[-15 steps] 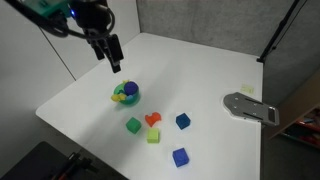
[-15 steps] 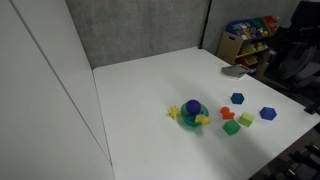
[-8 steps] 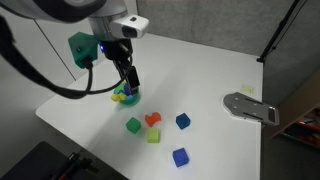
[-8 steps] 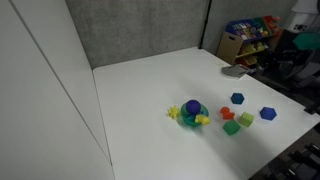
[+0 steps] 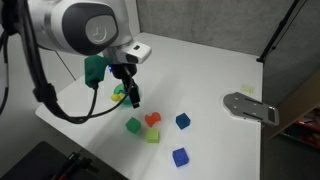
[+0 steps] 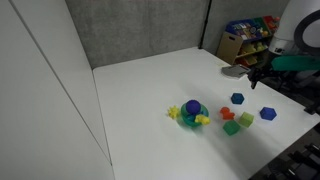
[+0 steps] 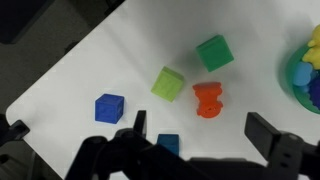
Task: Remove the yellow duck toy from the green bowl and put it on top to the blue block on the worktop
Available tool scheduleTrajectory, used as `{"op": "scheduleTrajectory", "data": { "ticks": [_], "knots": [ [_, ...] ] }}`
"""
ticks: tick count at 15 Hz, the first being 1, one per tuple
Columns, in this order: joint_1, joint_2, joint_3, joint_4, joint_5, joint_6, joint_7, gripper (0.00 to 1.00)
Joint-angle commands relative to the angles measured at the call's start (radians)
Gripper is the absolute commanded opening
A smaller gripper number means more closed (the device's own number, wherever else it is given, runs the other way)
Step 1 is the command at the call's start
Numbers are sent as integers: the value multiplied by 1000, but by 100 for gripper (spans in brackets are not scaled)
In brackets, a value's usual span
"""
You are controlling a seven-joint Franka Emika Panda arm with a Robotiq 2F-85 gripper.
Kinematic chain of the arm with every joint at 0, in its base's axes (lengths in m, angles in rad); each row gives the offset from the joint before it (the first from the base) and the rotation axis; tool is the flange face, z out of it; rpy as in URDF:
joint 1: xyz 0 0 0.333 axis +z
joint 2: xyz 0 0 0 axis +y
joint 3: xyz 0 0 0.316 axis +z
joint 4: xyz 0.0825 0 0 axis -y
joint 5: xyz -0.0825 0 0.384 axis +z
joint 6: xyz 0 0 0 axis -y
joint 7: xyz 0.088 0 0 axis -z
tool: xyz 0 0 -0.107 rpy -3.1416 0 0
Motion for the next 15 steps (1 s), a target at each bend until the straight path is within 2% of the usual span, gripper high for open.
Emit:
{"op": "scheduleTrajectory", "data": {
  "ticks": [1, 7, 15],
  "knots": [
    [53, 66, 5, 36, 1, 7, 42, 100],
    [150, 164, 31, 112, 51, 5, 25, 100],
    [231, 313, 78, 257, 216, 1, -73, 100]
  ]
}}
